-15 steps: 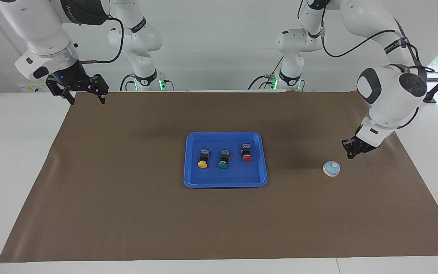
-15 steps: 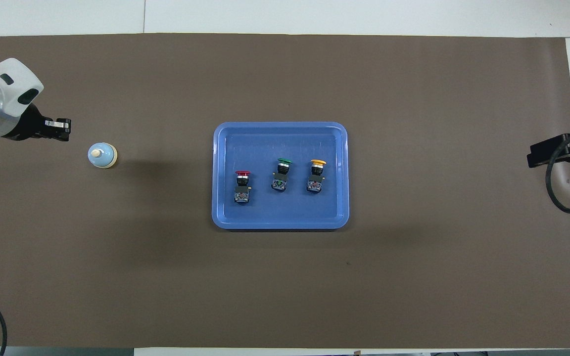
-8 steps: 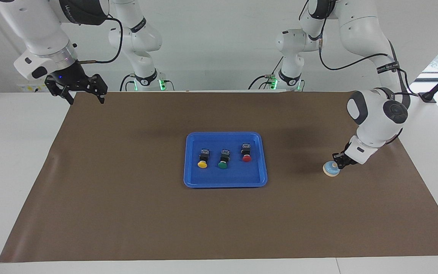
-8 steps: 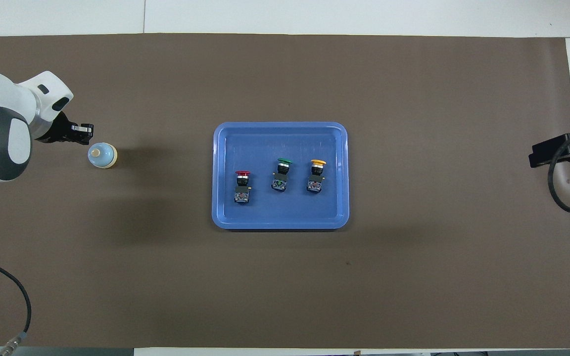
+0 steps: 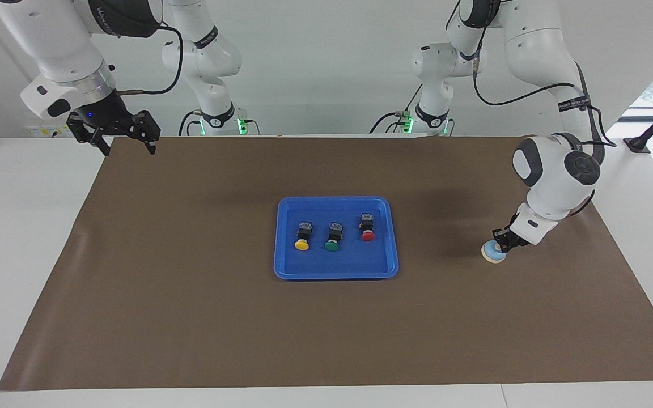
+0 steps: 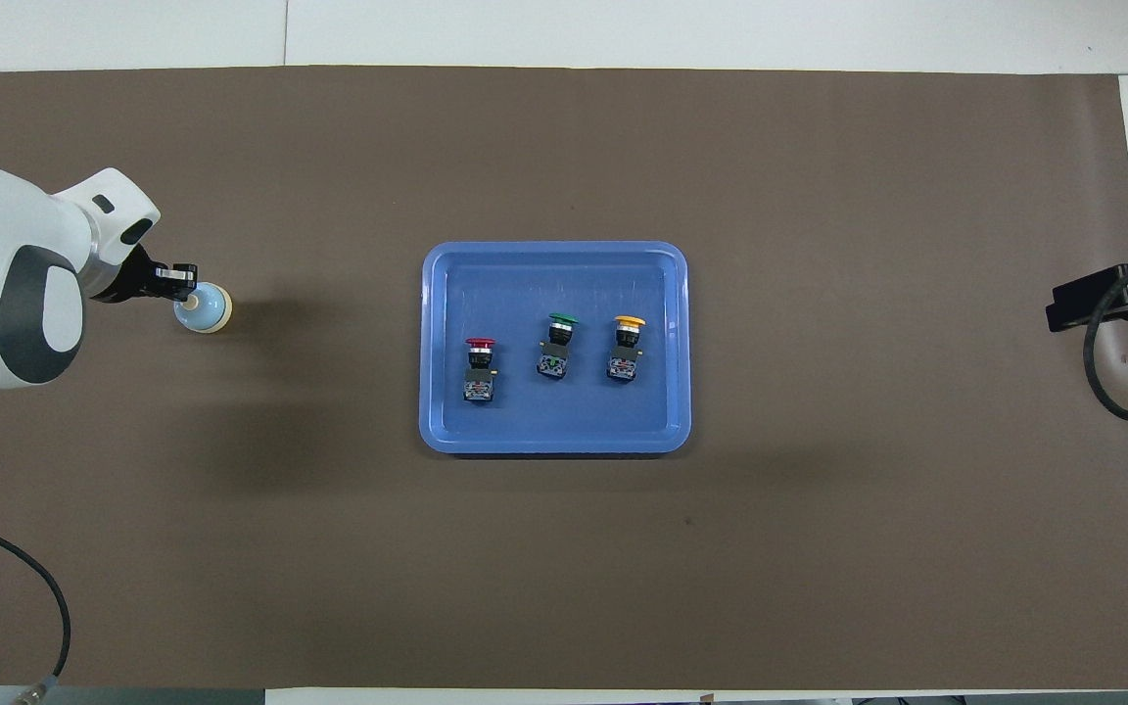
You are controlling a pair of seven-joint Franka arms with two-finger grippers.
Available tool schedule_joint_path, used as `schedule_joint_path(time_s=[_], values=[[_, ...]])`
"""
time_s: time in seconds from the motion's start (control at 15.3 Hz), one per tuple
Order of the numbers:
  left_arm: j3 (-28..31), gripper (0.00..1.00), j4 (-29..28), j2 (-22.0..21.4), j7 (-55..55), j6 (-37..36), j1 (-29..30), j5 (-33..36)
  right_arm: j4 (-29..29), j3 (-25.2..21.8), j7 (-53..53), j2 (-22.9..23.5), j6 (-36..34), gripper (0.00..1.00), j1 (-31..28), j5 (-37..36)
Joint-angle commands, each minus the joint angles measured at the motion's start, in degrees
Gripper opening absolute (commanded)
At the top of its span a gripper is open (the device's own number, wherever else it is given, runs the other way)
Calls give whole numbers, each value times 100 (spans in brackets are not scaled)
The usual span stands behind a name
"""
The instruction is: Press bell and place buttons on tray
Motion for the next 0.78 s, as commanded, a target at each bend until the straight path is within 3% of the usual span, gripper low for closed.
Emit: schedule_joint_path(time_s=[0.0, 0.13, 0.2, 0.26, 0.33, 0.39, 0.59, 0.72], values=[[39, 0, 188, -293, 22, -540, 22, -62, -127, 52, 6, -113, 49, 100, -70, -45], [47, 6, 347, -662, -4, -1217, 31, -62, -127, 52, 6, -113, 49, 100, -70, -45], [47, 20, 365, -847, -13, -1420, 40, -62, -136, 52, 14, -113, 49, 100, -70, -45], [47, 43, 374, -1057, -13, -1596, 40, -62, -127, 52, 6, -113, 49, 100, -70, -45], [47, 80, 365, -1277, -13, -1737, 40, -62, -127, 52, 6, -113, 49, 100, -61, -45], [47, 100, 365, -1497, -13, -1878, 40, -62, -127, 52, 6, -113, 49, 100, -70, -45], [47, 100, 443, -1920, -13, -2422, 110, -62, -136, 52, 6, -113, 49, 100, -61, -45], [47, 100, 689, -1930, -13, -2852, 110, -62, -127, 52, 6, -113, 49, 100, -70, -45]])
